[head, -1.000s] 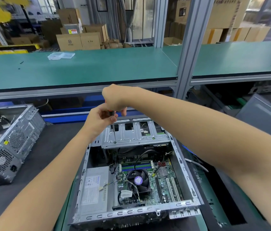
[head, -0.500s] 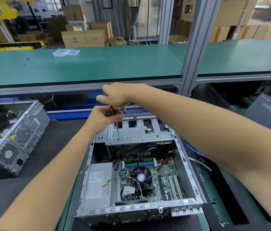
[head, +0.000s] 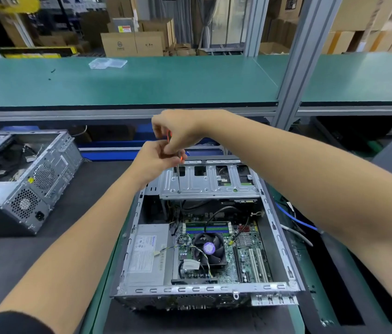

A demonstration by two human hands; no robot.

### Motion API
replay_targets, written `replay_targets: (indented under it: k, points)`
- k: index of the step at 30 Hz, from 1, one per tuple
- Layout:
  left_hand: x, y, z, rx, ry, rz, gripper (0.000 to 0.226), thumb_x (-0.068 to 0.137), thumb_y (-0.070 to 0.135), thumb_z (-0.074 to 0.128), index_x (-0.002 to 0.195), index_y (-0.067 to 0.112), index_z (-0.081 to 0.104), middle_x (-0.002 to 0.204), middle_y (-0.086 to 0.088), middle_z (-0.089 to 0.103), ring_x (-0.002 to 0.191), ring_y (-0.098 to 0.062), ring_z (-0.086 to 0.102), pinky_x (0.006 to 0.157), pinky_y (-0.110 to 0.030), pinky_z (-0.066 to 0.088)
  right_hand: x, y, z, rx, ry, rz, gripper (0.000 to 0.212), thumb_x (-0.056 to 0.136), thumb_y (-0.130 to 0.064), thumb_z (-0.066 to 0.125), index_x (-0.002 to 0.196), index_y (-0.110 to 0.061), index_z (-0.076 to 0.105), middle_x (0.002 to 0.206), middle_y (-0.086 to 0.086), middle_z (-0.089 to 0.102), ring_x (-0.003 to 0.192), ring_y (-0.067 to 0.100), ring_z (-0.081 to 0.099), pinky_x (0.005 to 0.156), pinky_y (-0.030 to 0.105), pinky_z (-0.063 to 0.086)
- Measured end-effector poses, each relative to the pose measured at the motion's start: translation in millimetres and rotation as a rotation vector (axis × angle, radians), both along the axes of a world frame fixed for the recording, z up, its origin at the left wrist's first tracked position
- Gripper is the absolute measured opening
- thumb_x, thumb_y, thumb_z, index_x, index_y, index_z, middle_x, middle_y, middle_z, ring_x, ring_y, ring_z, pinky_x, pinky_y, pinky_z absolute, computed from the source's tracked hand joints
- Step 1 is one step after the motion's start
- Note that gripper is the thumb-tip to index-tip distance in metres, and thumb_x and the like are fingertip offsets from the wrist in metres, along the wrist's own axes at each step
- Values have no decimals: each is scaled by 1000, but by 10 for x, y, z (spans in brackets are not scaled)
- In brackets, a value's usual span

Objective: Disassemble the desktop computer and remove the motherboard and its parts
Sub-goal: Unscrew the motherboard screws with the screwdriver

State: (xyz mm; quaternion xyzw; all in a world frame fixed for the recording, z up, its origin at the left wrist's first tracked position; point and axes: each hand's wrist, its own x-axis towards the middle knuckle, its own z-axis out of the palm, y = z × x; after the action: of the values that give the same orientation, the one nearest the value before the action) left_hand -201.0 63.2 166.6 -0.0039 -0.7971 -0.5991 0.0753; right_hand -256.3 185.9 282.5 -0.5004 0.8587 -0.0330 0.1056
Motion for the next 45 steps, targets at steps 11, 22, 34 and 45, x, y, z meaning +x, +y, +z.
replay_targets:
  k: [11, 22, 34, 45]
  points:
    - [-31, -45, 16, -96, -52, -161, 29, 90, 3, 59, 112, 22, 62, 111, 7, 71, 110, -8, 64, 99, -31, 49, -12, -50, 11, 152, 134, -5, 25, 84, -2, 47, 101, -8, 63, 96, 8, 65, 85, 26, 60, 55, 26, 38]
    - [-94, 61, 4, -234, 70, 50, 25, 71, 24, 83, 79, 38, 65, 71, 13, 57, 65, -3, 53, 66, -19, 47, -59, -53, -88, 10, 29, -131, 23, 94, -30, 52, 89, -8, 58, 74, 5, 69, 53, 14, 69, 58, 26, 51]
    - [-29, -32, -21, -229, 4, 159, 22, 68, 28, 86, 79, 26, 68, 78, 1, 72, 71, -8, 66, 71, -24, 53, -74, -54, -82, -225, -197, -208, 37, 81, -37, 74, 100, -14, 51, 92, 2, 64, 69, 14, 70, 52, 20, 51]
    - [-12, 21, -49, 27, -63, -63, 12, 93, 5, 59, 102, 12, 62, 99, -5, 72, 98, -14, 70, 88, -26, 54, -94, -24, -120, -193, -311, -248, 36, 79, -2, 65, 109, -14, 49, 93, 7, 60, 76, 23, 65, 63, 31, 56]
